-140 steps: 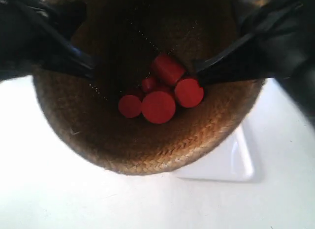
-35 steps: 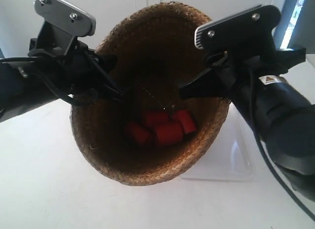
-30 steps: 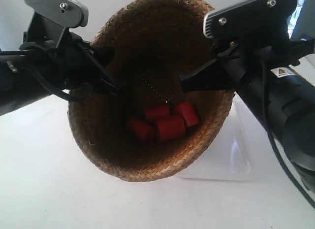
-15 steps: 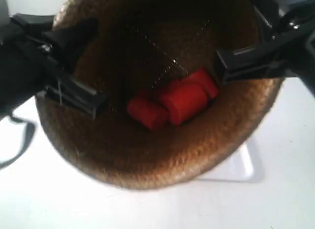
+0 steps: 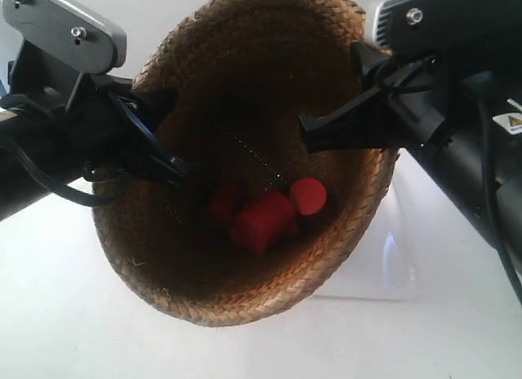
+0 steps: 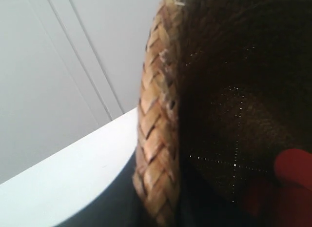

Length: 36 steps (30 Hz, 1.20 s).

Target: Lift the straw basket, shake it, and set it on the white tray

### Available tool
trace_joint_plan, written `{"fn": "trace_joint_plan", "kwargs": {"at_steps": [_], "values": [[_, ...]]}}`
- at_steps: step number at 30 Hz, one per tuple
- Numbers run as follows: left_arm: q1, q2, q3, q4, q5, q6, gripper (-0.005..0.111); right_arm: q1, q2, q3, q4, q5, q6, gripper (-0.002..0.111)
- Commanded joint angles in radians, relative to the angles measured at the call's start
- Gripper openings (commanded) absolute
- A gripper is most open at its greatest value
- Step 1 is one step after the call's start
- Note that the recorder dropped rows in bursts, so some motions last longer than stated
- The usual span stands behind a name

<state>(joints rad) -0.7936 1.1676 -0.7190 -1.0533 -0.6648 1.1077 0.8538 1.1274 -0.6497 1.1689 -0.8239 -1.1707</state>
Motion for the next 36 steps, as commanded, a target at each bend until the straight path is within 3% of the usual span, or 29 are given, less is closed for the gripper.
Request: {"fn": "trace_joint_plan", "kwargs": {"at_steps": [1, 7, 10, 13, 15, 17, 18, 19, 20, 21, 22, 23, 24, 27, 36], "values": [[-0.01, -0.008, 0.001, 0.019, 0.026, 0.025, 0.0, 0.004, -0.007, 0.001, -0.039, -0.001, 0.006, 0.0], [-0.01, -0.008, 0.001, 0.019, 0.03, 0.025, 0.0, 0.004, -0.007, 0.001, -0.038, -0.001, -0.013, 0.0], [-0.01, -0.002, 0.001, 0.019, -0.034, 0.011, 0.0, 0.0, 0.013, 0.001, -0.042, -0.046, -0.018, 0.0], [-0.035, -0.04, -0.004, -0.042, -0.067, 0.113, 0.0, 0.041, -0.017, -0.019, 0.069, -0.061, -0.214, 0.0], [-0.145, -0.146, 0.007, -0.133, -0.025, 0.267, 0.0, 0.201, -0.142, -0.028, 0.198, -0.03, -0.35, 0.0], [-0.329, -0.263, 0.044, -0.124, -0.082, 0.308, 0.0, 0.379, -0.258, -0.006, 0.144, -0.02, -0.345, 0.0], [-0.388, -0.296, 0.061, -0.1, -0.132, 0.298, 0.0, 0.442, -0.301, 0.007, 0.094, -0.031, -0.319, 0.0], [-0.459, -0.28, 0.112, -0.049, -0.344, 0.253, 0.0, 0.471, -0.292, 0.05, -0.006, -0.237, -0.256, 0.0], [-0.432, -0.234, 0.126, -0.024, -0.461, 0.21, 0.0, 0.432, -0.222, 0.076, -0.057, -0.391, -0.18, 0.0], [-0.265, -0.101, 0.116, 0.069, -0.515, 0.074, 0.0, 0.272, -0.067, 0.075, -0.128, -0.397, -0.058, 0.0], [-0.192, -0.059, 0.092, 0.106, -0.406, 0.048, 0.0, 0.178, 0.01, 0.051, -0.154, -0.385, -0.053, 0.0], [-0.124, -0.022, 0.032, 0.057, -0.172, 0.046, 0.0, 0.107, 0.098, -0.007, -0.076, -0.321, -0.11, 0.0], [-0.138, -0.03, 0.021, 0.013, -0.121, 0.082, 0.0, 0.129, 0.103, -0.024, 0.005, -0.338, -0.153, 0.0], [-0.213, -0.079, 0.03, -0.039, -0.224, 0.13, 0.0, 0.243, 0.027, 0.0, 0.017, -0.372, -0.159, 0.0], [-0.215, -0.032, 0.019, -0.143, -0.114, 0.11, 0.0, 0.249, 0.009, 0.0, 0.157, -0.254, -0.24, 0.0]]}}
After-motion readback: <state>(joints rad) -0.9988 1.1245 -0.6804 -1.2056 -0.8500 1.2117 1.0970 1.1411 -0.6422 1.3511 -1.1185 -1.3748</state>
